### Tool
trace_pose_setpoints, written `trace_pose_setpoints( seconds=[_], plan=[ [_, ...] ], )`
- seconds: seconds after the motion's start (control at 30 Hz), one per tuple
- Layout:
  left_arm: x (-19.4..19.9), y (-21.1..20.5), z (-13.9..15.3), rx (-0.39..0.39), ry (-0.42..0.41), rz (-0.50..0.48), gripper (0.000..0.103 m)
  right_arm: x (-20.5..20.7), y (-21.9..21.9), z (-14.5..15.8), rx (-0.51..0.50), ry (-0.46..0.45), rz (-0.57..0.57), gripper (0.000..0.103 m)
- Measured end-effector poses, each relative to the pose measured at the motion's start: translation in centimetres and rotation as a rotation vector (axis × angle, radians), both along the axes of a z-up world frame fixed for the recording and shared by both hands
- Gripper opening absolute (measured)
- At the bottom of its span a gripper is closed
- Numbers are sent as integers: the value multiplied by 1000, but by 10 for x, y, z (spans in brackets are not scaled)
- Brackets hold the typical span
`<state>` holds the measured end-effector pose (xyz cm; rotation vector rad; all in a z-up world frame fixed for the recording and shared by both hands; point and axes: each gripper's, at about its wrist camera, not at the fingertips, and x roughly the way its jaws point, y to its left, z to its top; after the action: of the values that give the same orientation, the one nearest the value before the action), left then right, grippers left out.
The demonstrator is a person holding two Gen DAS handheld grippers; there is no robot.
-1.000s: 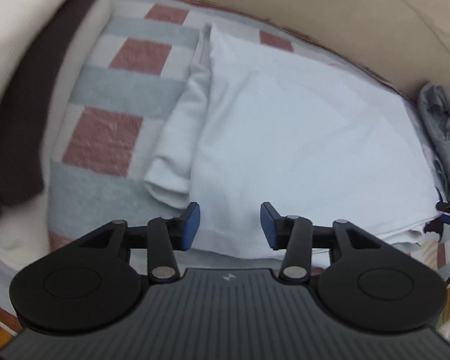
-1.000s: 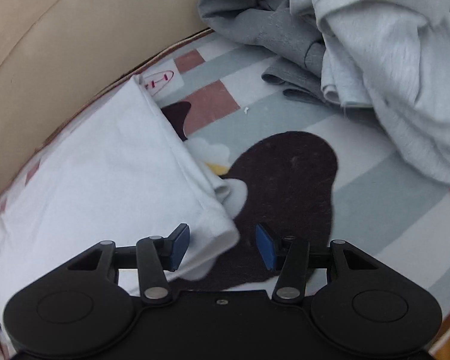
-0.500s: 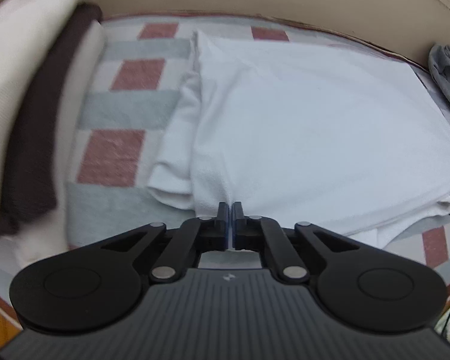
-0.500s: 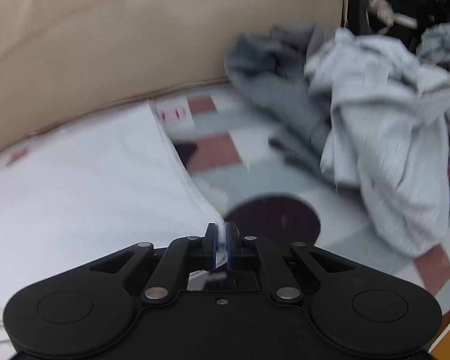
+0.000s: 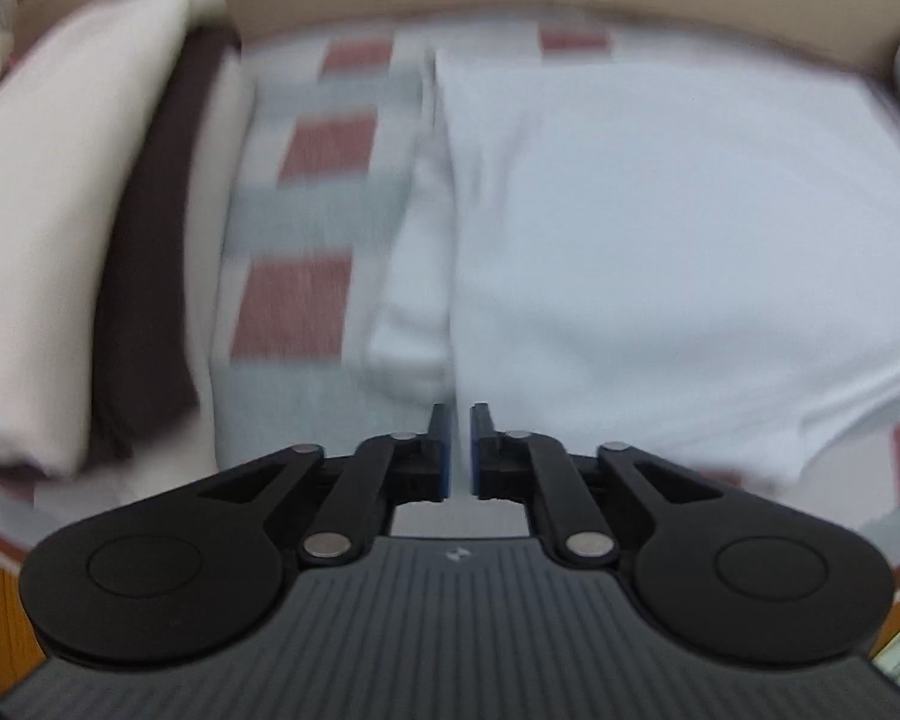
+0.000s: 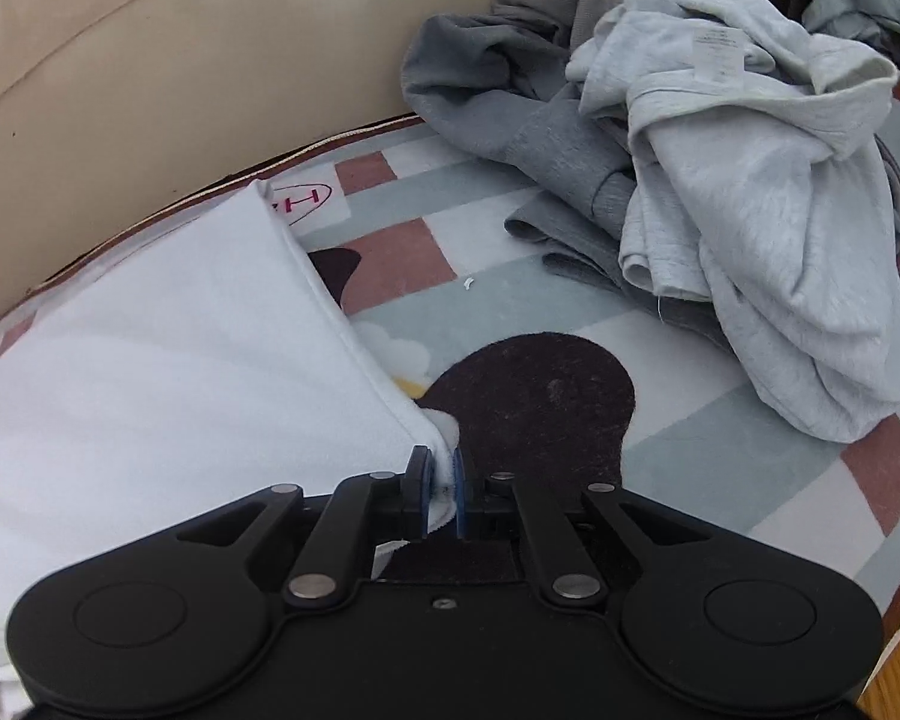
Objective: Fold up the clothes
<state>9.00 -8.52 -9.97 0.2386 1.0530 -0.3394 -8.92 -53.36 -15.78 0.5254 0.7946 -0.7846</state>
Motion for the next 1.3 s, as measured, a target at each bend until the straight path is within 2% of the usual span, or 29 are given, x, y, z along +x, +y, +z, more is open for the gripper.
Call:
trace_pose_setpoints(
  seconds=[0.03,0.07,0.1,0.13,0.17,0.2,0.27,0.33,0.37,0.4,0.47,0.5,0.53,0.57,0.6,0.73,0.77,0.9,0.97,1.0,1.1,1.2,1.3],
  plan=[
    [6,4,8,-50,-16,2,25,0,0,-1,-6,18,-9,13],
    [15,8,13,-94,-24,6,42,2,0,-3,-23,52,-5,22],
    [30,5,15,-101,-19,1,46,2,1,-4,-53,97,-30,22],
    [46,1,16,-104,-14,-5,46,2,2,-6,-83,143,-56,22],
    [62,-3,18,-107,-9,-11,46,-4,1,-1,-77,113,-74,25],
    [78,-6,19,-110,-3,-17,46,-10,1,4,-69,80,-92,28],
    [102,-20,14,-84,-23,-37,46,-24,-1,14,19,-74,-74,28],
    [126,-34,9,-55,-44,-57,46,-28,0,21,66,-165,-44,29],
    [138,-40,6,-41,-55,-67,46,-26,0,20,73,-180,-42,30],
    [145,-46,-2,-62,-8,-98,46,-22,1,17,71,-175,-34,31],
    [161,-56,-23,-46,79,-111,42,-15,4,8,80,-138,-27,31],
    [163,-62,-30,-3,66,-118,41,-13,6,4,85,-120,-25,31],
    [159,-68,-31,31,18,-144,36,-11,8,2,84,-110,-15,31],
    [156,-73,-32,64,-33,-172,11,-9,12,0,82,-100,-5,31],
    [151,-77,-33,96,-73,-191,5,-5,14,1,71,-100,15,31],
    [146,-74,-26,140,-139,-145,5,4,25,5,26,-96,85,31],
    [147,-73,-27,166,-161,-142,1,6,25,5,26,-91,93,31],
    [164,-58,-26,336,-252,-64,1,13,28,-1,-12,-2,90,31],
    [163,-34,-9,82,-94,-35,5,10,28,2,-5,-14,81,31],
    [158,-27,-3,-4,-30,-38,5,8,28,3,17,-37,76,31],
    [126,-26,6,-62,-26,-99,5,3,26,6,88,-107,62,33],
    [97,-28,4,-138,-26,-172,13,6,26,2,141,-143,61,35],
    [75,-33,-11,-144,-7,-224,16,10,29,-2,163,-137,50,35]
  ],
)
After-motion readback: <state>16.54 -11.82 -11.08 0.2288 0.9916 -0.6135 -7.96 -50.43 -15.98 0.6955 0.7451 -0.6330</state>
